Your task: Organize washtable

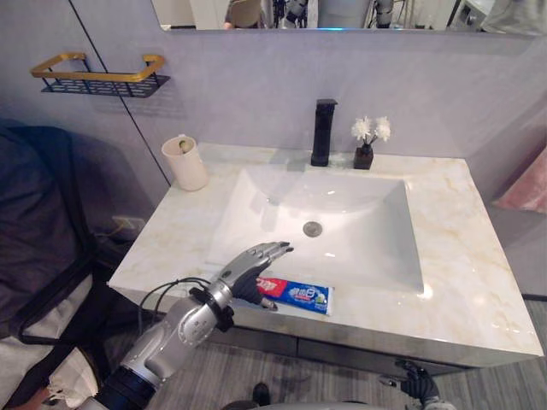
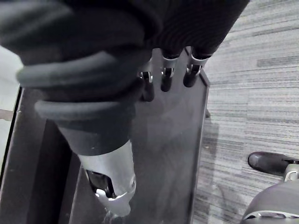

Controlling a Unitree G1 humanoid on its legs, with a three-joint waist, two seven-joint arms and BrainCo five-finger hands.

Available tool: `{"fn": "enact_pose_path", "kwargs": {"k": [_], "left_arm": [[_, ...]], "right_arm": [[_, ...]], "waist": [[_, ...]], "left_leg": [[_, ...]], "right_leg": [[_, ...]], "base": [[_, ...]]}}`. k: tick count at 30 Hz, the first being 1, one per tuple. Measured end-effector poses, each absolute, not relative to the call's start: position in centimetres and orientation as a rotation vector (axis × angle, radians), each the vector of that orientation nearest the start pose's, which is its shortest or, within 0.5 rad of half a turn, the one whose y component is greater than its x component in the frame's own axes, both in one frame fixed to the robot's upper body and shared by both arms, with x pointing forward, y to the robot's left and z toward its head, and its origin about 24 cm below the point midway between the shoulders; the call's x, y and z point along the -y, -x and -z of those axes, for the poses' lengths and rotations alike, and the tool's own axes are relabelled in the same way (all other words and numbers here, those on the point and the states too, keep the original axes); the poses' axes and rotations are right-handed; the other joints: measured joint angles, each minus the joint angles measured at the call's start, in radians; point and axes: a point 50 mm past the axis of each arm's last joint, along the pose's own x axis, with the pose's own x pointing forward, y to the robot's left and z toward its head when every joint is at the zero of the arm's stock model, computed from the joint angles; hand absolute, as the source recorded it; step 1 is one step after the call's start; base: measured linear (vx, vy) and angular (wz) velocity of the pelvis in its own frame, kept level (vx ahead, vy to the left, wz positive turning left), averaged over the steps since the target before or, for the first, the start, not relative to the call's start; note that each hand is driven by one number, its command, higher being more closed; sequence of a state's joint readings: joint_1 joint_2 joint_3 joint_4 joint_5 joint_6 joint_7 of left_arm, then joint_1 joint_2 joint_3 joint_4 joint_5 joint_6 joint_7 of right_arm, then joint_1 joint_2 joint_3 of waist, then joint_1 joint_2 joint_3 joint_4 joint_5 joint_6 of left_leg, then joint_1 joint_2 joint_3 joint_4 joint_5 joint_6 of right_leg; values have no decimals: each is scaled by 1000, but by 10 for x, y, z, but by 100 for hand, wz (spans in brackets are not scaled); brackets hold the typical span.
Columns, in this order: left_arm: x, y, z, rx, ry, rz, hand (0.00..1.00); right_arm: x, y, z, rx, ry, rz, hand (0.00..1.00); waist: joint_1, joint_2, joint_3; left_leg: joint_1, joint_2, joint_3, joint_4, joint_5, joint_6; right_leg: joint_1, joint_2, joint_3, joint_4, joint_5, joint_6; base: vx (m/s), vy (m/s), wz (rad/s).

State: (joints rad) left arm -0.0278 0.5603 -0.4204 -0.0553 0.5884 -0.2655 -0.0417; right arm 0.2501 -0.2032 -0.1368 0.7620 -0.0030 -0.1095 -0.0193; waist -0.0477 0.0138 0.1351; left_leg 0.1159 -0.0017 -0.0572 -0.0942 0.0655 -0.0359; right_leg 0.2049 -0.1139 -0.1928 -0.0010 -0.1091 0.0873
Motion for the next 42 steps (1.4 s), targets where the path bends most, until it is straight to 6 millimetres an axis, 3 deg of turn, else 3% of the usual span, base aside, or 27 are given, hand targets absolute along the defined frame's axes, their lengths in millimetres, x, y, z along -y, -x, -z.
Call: {"fn": "enact_pose_path", "kwargs": {"k": [6, 9, 11, 15, 19, 21, 23, 25, 27, 28, 30, 31, 33, 34, 36, 37, 38, 39, 41, 42], "left_arm": [[-144, -229, -34, 235, -1130, 620, 100], [-149, -232, -36, 233, -1141, 594, 100], [-156, -237, -40, 223, -1152, 557, 100], [-163, -239, -43, 215, -1158, 521, 100], [-176, -237, -44, 185, -1160, 469, 100], [-183, -231, -42, 162, -1154, 443, 100], [-189, -223, -42, 140, -1144, 403, 100], [-191, -219, -41, 134, -1130, 382, 100], [-191, -213, -45, 135, -1082, 331, 100], [-191, -212, -47, 141, -1068, 316, 100], [-187, -214, -60, 198, -1028, 267, 100], [-186, -214, -65, 217, -1018, 256, 100], [-181, -215, -83, 308, -959, 195, 100], [-180, -215, -88, 330, -942, 178, 100], [-177, -217, -103, 400, -892, 139, 100], [-176, -218, -107, 422, -880, 132, 100], [-173, -220, -114, 462, -853, 119, 100], [-172, -220, -117, 477, -838, 117, 100], [-162, -225, -132, 566, -773, 118, 100], [-159, -227, -135, 586, -764, 121, 100]], "right_arm": [[253, -96, 127, -871, 171, 259, 0], [252, -102, 126, -855, 171, 254, 0], [253, -110, 124, -834, 171, 254, 0], [255, -109, 123, -833, 166, 271, 0], [282, -99, 115, -808, 118, 438, 0], [305, -95, 101, -740, 98, 592, 0], [337, -90, 75, -617, 102, 780, 0], [357, -89, 54, -512, 107, 899, 0], [383, -89, 13, -340, 169, 1033, 0], [389, -91, 1, -293, 190, 1051, 0], [398, -106, -48, -78, 265, 1092, 0], [398, -112, -61, -20, 282, 1085, 0], [391, -138, -114, 242, 333, 1036, 0], [387, -144, -128, 316, 340, 1014, 0], [362, -170, -184, 607, 364, 872, 0], [352, -176, -200, 691, 367, 818, 0], [329, -187, -226, 848, 348, 698, 0], [319, -191, -236, 908, 334, 643, 0], [271, -205, -268, 1131, 229, 364, 0], [261, -208, -272, 1159, 199, 302, 0]], "waist": [[-4, 3, 2], [-11, 4, 2], [-31, 4, 2], [-29, 5, 1], [-28, 14, -1], [-27, 17, -3], [-23, 17, -4], [-23, 14, -5], [-22, 12, -8], [-22, 11, -9], [-25, 1, -14], [-26, -3, -18], [-25, -14, -39], [-24, -16, -39], [-19, -18, -40], [-18, -17, -41], [-17, -16, -41], [-16, -16, -42], [-1, -15, -43], [5, -15, -43]], "left_leg": [[1, 3, 10, 0, -1, 0], [0, 8, 28, -1, -2, -2], [3, 15, 49, -1, -8, -4], [4, 18, 59, -1, -12, -7], [5, 18, 65, 0, -14, -10], [9, 20, 71, 0, -18, -11], [16, 25, 89, -1, -28, -11], [17, 25, 92, -1, -32, -12], [17, 26, 107, -1, -32, -8], [17, 26, 111, -1, -32, -8], [15, 25, 114, -1, -33, -7], [15, 25, 115, -1, -33, -7], [0, 25, 118, 0, -33, -6], [0, 25, 120, 0, -33, -6], [2, 22, 120, 0, -33, -6], [2, 21, 120, 0, -33, -6], [2, 21, 118, 0, -33, -6], [2, 21, 116, 0, -33, -6], [2, 21, 111, 0, -33, -5], [2, 21, 110, 0, -32, -5]], "right_leg": [[-2, 2, 9, -5, 5, 0], [-12, 5, 28, -4, 7, -2], [-20, 9, 51, -7, 14, -5], [-19, 11, 58, -11, 17, -6], [-18, 12, 63, -14, 17, -6], [-17, 12, 69, -14, 17, -6], [-21, 11, 90, -13, 17, -7], [-22, 11, 94, -13, 17, -7], [-32, 14, 109, -7, 17, -7], [-35, 17, 112, -5, 17, -6], [-38, 17, 116, -5, 18, -6], [-40, 18, 117, -5, 18, -5], [-56, 21, 122, -6, 24, -2], [-57, 21, 124, -6, 25, -2], [-55, 21, 124, -5, 26, 0], [-55, 21, 124, -5, 26, 0], [-53, 21, 122, -4, 26, 0], [-53, 20, 121, -4, 26, 0], [-51, 20, 115, -2, 26, 0], [-51, 20, 114, -1, 26, 0]], "base": [[-26, -13, -6], [-42, -6, -20], [-31, -8, -31], [8, -10, -8], [1, -10, -2], [-18, -11, -11], [-43, 3, -24], [-25, -1, -15], [-17, -5, -17], [-11, -14, -12], [-11, -15, -6], [-12, -10, -5], [0, -9, -5], [0, -5, -4], [0, 0, 0], [0, 0, 0], [0, 0, 0], [-28, -13, 6], [-26, -15, 6], [-32, -15, 7]]}}
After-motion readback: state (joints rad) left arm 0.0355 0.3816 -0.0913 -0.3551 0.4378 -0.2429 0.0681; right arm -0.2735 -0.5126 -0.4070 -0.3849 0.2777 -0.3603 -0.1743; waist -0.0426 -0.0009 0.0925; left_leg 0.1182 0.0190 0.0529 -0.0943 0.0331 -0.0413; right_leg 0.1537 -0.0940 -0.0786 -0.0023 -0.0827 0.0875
